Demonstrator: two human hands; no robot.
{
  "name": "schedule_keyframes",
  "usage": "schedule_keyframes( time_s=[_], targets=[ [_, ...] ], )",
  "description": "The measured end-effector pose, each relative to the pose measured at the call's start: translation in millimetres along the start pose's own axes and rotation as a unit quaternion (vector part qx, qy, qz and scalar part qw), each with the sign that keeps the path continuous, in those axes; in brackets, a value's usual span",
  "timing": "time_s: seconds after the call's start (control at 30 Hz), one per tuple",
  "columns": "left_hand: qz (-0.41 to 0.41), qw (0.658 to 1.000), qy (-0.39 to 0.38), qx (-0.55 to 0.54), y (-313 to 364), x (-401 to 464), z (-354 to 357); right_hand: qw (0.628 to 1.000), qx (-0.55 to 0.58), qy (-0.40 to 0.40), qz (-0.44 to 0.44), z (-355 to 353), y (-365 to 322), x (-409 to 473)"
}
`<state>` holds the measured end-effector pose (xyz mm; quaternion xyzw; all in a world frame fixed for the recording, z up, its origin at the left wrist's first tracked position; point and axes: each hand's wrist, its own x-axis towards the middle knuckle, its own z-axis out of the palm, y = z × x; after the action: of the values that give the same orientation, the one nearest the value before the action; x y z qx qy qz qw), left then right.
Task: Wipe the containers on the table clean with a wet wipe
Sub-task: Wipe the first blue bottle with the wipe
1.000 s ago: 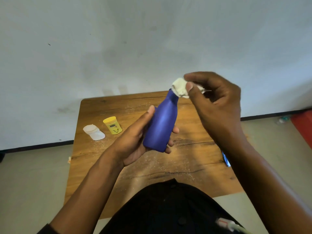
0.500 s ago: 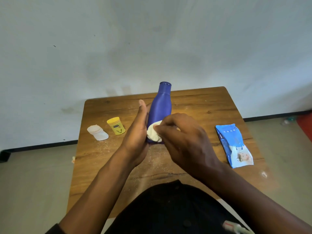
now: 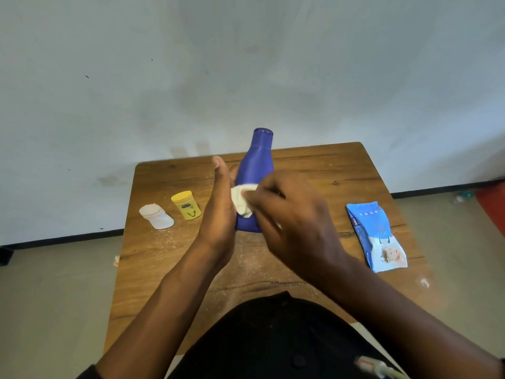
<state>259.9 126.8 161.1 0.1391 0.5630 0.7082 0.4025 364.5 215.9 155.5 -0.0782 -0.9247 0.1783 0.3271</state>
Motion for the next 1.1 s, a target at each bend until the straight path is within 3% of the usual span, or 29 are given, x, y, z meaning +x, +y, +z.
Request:
schedule_keyframes(
  time_s=[0.13, 0.3, 0.5, 0.6, 0.77, 1.0, 1.1],
  targets=[
    [-0.017, 0.999, 0.027, -0.011, 2, -2, -1, 0.999, 0.020, -0.036, -0.033, 3, -4, -15],
    [0.024, 0.999, 0.015, 0.040, 0, -4, -1, 0.998, 0.017, 0.039, 0.041, -9, 16, -4],
    [0.008, 0.995, -0.051, 0.080, -7, -13, 5, 0.987, 0.064, 0.109, 0.101, -25, 27, 22],
    [0.002, 0.998, -0.050, 0.031, -7, -12, 2, 0.990, 0.078, 0.097, 0.073, -26, 11, 18],
    [-0.026, 0.985, -0.070, -0.157, 2, -10, -5, 0.990, 0.139, 0.019, 0.026, -20, -8, -8],
    [-0.027, 0.979, -0.183, -0.081, -11, -16, 1, 0.968, 0.203, 0.083, 0.125, -30, 6, 7],
    [-0.013, 0.983, -0.172, -0.060, -13, -16, 3, 0.965, 0.210, 0.102, 0.122, -35, 0, 14]
  ],
)
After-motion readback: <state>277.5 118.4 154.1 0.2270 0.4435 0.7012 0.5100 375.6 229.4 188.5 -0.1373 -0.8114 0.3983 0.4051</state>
